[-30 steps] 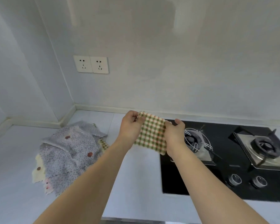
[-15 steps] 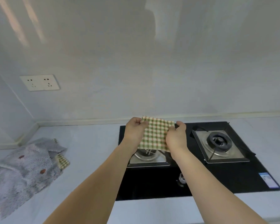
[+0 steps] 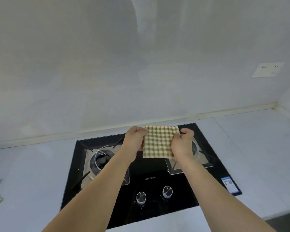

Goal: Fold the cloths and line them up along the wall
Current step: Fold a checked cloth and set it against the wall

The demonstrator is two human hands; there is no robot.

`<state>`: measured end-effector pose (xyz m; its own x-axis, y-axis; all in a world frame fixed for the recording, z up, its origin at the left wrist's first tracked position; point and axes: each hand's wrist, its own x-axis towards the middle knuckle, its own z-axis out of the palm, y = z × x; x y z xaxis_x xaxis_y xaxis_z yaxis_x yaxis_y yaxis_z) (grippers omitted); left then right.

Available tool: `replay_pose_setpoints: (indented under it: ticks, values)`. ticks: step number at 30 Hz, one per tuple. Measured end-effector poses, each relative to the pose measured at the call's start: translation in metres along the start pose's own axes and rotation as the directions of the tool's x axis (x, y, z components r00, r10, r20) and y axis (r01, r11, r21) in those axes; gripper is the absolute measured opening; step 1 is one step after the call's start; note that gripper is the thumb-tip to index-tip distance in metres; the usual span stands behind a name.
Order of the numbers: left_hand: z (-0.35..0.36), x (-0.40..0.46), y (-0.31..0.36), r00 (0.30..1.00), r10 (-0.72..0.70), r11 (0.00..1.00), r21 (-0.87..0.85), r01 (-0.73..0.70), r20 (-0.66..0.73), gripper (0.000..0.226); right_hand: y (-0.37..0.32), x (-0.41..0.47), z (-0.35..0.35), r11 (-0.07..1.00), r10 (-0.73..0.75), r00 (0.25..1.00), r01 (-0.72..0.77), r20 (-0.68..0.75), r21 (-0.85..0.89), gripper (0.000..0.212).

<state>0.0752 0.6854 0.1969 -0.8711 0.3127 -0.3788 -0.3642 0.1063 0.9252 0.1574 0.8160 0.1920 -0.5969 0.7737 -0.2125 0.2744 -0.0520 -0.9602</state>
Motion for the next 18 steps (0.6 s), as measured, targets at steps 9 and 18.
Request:
replay_pose_setpoints:
  ticks: [9, 18]
  values:
    - [0.187, 0.074, -0.007, 0.997, -0.073, 0.99, 0.122, 0.069, 0.03, 0.004, 0.021, 0.151, -0.131, 0.959, 0.255, 0.965, -0.261, 0.064, 0.108, 0.021]
    - [0.355, 0.178, -0.016, 0.983, -0.165, 0.978, 0.116, 0.174, -0.078, 0.008, 0.045, 0.32, -0.232, 0.943, 0.332, 0.924, -0.333, 0.189, -0.026, 0.027]
